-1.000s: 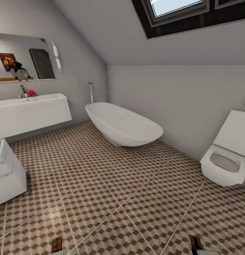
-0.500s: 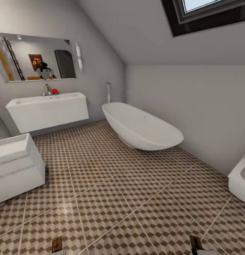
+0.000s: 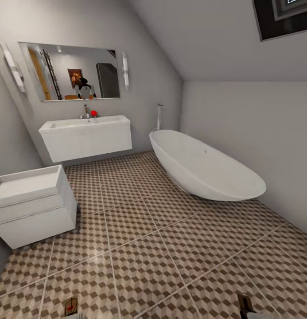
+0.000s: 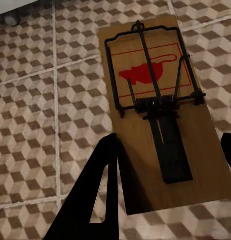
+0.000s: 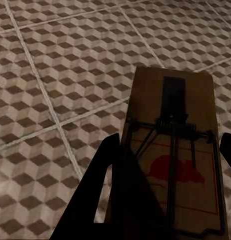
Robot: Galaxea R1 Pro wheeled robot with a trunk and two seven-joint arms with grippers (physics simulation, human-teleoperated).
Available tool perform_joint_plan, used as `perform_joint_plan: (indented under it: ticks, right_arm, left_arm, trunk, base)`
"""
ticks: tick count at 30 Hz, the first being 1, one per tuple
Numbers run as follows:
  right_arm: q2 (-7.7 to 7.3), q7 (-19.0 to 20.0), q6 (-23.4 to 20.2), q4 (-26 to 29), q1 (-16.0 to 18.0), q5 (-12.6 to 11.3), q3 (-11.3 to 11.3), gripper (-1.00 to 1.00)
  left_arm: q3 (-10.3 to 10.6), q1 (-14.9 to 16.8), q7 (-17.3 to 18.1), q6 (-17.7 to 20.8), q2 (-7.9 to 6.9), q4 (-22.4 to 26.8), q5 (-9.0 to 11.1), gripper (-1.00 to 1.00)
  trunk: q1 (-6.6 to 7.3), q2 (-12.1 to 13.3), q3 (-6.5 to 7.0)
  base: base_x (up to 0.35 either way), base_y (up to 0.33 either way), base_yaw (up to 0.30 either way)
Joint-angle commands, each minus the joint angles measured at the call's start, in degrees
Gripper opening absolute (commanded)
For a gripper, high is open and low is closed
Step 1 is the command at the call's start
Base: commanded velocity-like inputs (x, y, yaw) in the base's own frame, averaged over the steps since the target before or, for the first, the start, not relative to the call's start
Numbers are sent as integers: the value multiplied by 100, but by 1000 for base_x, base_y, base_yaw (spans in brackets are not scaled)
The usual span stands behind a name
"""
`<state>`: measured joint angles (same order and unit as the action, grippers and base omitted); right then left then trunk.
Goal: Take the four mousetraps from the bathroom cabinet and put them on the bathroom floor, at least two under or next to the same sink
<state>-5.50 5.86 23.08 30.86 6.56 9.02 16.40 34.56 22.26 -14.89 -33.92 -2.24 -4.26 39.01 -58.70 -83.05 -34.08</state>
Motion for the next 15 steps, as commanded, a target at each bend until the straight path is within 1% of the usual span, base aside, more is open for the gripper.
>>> perform_joint_plan:
  ticks: [1, 15]
  right_arm:
    - [5, 46, 21, -1, 3, 47, 48, -100]
    - [5, 46, 21, -1, 3, 47, 48, -100]
  left_arm:
    - [35, 7, -49, -9, 4, -13, -34, -100]
    - [37, 7, -49, -9, 4, -13, -34, -100]
  trunk:
    - [-3, -2, -5]
    - [-3, -2, -5]
  base:
    - [304, 1, 290]
    - [329, 0, 290]
